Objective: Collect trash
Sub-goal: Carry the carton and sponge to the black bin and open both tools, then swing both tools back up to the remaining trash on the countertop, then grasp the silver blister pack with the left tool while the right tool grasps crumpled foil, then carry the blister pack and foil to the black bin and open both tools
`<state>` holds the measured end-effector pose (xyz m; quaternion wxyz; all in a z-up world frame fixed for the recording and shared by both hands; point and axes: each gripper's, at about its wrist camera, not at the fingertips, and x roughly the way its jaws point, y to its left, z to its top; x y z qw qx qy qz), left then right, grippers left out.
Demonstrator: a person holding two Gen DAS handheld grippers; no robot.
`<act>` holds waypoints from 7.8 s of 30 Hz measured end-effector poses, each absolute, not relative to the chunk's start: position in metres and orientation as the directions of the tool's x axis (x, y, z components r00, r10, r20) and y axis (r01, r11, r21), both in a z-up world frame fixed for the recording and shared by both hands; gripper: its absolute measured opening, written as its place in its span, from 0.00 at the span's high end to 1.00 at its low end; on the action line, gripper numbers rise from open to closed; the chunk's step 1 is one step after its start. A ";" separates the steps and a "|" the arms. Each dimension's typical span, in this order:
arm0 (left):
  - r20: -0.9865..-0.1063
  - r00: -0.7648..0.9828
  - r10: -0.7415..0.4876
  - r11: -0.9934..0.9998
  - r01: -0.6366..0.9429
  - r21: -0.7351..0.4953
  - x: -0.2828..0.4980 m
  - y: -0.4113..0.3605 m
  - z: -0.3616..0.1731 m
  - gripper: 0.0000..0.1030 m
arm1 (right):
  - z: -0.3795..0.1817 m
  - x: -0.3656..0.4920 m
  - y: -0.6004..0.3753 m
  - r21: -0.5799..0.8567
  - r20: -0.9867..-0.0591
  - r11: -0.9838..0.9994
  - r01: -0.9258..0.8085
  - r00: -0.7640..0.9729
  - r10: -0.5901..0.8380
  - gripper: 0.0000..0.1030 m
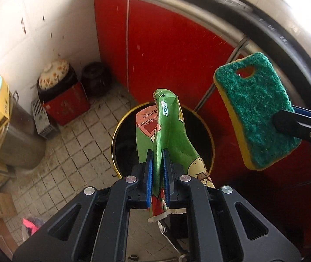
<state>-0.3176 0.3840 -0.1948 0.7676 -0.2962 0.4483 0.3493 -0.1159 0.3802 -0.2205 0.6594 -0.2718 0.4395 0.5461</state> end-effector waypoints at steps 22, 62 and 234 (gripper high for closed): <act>-0.903 0.349 0.252 0.509 -0.841 -0.183 -0.327 0.406 -0.252 0.18 | -0.275 -0.101 0.415 0.136 -0.906 0.274 -0.952 -0.008 0.423 0.22; -0.606 0.776 -0.173 0.982 0.187 -0.041 -0.031 -0.015 0.008 0.11 | -0.028 0.012 -0.212 0.102 -0.552 0.968 -0.231 0.796 0.248 0.14; -0.922 0.340 0.186 0.640 -0.754 -0.149 -0.301 0.383 -0.251 0.44 | -0.292 -0.105 0.417 0.135 -0.922 0.157 -0.978 -0.066 0.381 0.47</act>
